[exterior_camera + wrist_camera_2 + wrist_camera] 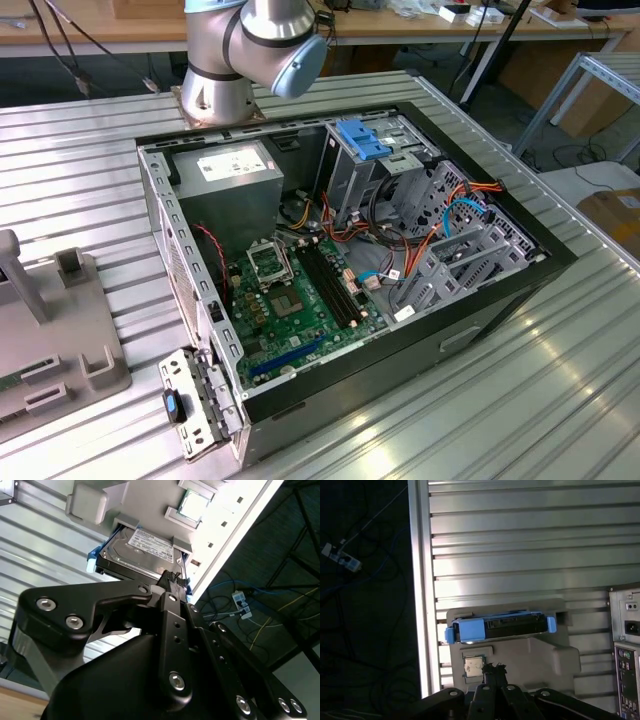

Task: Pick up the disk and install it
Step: 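Reach for the disk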

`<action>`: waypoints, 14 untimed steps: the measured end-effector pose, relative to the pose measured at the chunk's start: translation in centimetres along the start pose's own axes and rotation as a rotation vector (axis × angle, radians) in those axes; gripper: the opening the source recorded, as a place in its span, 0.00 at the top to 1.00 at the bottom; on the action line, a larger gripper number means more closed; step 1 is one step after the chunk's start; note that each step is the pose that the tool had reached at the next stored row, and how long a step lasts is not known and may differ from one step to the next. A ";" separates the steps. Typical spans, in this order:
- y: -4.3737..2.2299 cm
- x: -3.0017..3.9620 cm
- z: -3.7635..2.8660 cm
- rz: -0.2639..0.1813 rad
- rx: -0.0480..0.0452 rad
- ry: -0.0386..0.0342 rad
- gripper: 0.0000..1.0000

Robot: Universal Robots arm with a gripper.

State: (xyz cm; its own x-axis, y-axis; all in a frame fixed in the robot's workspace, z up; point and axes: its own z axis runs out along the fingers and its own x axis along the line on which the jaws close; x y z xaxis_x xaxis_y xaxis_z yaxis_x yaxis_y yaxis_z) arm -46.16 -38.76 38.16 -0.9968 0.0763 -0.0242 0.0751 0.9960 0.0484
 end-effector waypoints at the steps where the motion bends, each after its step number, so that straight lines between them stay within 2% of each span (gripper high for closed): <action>1: -0.02 0.01 0.29 0.000 0.0002 -0.0001 0.89; 3: 0.03 0.04 0.95 0.000 0.0025 -0.0002 0.89; 5: 0.58 0.08 1.23 0.000 0.0033 -0.0003 0.89; 9: 2.45 0.41 1.79 0.002 0.0037 -0.0004 0.89; 14: 3.05 1.22 2.03 0.002 0.0040 -0.0005 0.89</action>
State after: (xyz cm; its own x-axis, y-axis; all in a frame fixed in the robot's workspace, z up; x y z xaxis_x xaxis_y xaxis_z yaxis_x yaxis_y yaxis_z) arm -47.09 -35.54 36.25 -0.9966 0.0783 -0.0246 0.0772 0.9960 0.0445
